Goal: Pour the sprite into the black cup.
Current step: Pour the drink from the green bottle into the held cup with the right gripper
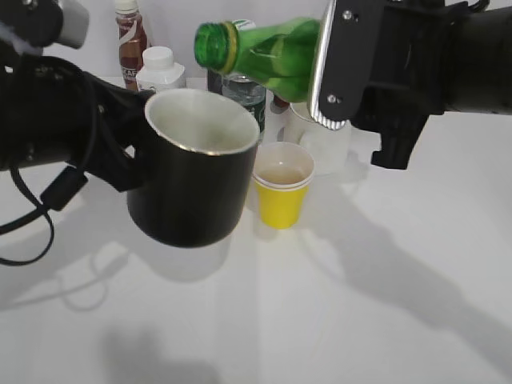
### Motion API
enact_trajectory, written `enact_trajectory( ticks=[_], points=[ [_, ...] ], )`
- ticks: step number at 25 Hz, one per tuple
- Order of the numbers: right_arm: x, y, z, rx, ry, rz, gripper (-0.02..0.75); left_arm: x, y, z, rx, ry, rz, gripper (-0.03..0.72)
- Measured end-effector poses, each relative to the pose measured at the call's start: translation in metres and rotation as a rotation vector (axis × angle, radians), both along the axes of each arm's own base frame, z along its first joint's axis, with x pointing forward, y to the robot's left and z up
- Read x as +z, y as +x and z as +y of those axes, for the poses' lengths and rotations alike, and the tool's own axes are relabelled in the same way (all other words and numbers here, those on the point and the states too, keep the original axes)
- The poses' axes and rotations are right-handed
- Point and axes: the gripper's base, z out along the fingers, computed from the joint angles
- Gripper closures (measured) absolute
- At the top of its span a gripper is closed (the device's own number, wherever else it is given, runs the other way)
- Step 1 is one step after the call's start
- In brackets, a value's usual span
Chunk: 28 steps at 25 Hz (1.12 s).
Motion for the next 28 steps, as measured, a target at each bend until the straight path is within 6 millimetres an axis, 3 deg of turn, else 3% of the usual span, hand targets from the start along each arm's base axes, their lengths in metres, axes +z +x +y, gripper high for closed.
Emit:
enact_trajectory(
  ticks=[13,28],
  points=[
    [0.007,0.006,-0.005,0.092,-0.291,-0.241,0.3,-0.001,-0.006,-0.007,-0.039,0.03,-0.002,0.647],
    [0.011,0.009,-0.006,0.124,-0.416,-0.348,0.308,-0.001,-0.006,-0.007,-0.043,0.035,-0.007,0.647]
  ],
)
